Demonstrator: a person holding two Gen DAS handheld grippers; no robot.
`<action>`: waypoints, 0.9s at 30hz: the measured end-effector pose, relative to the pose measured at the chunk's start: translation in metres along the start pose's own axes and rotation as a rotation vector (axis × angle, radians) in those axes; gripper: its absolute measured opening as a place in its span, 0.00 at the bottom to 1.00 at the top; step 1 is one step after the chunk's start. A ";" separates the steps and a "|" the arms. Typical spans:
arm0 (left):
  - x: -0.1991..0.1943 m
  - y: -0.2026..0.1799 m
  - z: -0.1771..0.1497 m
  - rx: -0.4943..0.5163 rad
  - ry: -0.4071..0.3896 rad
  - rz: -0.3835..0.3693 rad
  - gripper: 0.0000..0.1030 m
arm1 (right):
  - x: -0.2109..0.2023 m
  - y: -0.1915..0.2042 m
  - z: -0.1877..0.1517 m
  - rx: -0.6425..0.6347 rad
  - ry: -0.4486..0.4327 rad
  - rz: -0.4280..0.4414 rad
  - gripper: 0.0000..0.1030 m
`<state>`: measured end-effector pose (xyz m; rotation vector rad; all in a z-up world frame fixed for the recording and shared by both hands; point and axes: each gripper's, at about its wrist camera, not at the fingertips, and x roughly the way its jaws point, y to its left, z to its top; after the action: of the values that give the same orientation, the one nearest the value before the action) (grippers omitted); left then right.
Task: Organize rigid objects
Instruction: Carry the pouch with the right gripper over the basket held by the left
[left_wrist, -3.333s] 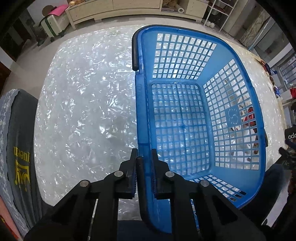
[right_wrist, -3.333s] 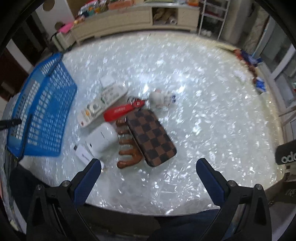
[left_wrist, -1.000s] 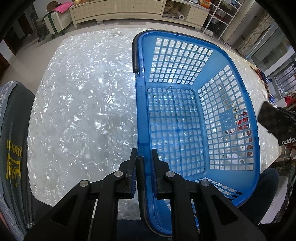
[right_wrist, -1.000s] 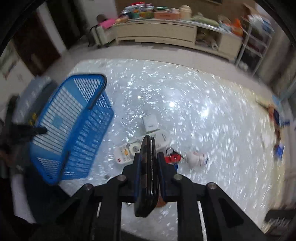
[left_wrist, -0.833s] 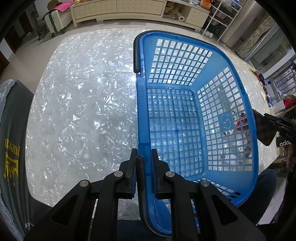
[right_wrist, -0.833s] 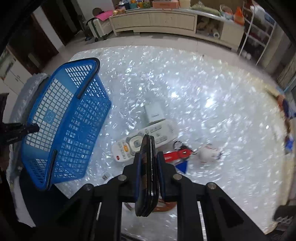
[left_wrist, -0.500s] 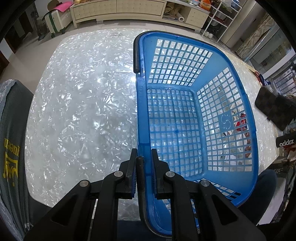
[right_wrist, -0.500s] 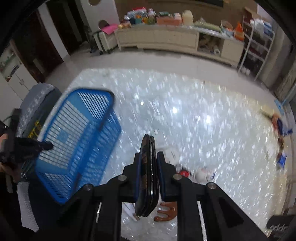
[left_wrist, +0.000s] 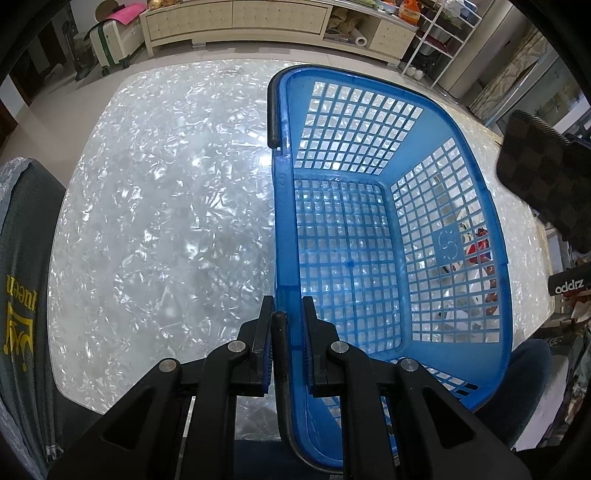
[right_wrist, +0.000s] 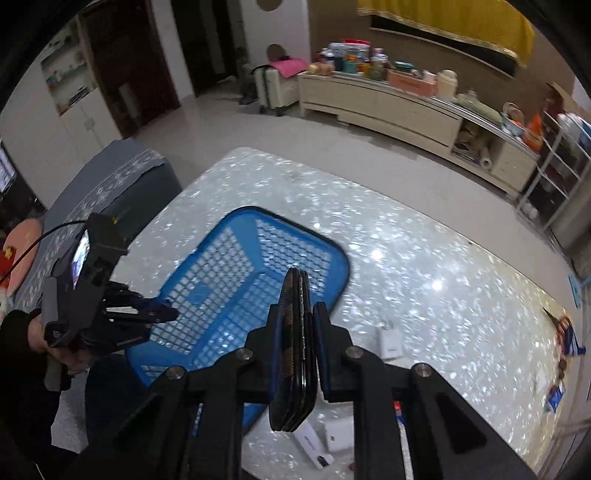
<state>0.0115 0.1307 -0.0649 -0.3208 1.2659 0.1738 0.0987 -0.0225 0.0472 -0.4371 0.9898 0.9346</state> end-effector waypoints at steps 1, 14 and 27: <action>-0.001 0.000 0.000 -0.001 -0.001 -0.003 0.14 | 0.004 0.005 0.001 -0.009 0.006 0.007 0.15; -0.001 -0.001 0.000 0.006 -0.010 -0.002 0.14 | 0.063 0.032 -0.004 -0.063 0.117 0.060 0.15; -0.002 -0.001 -0.002 0.011 -0.017 0.000 0.14 | 0.112 0.042 -0.006 -0.088 0.190 0.058 0.15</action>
<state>0.0092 0.1293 -0.0630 -0.3097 1.2496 0.1694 0.0859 0.0485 -0.0477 -0.5824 1.1410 1.0048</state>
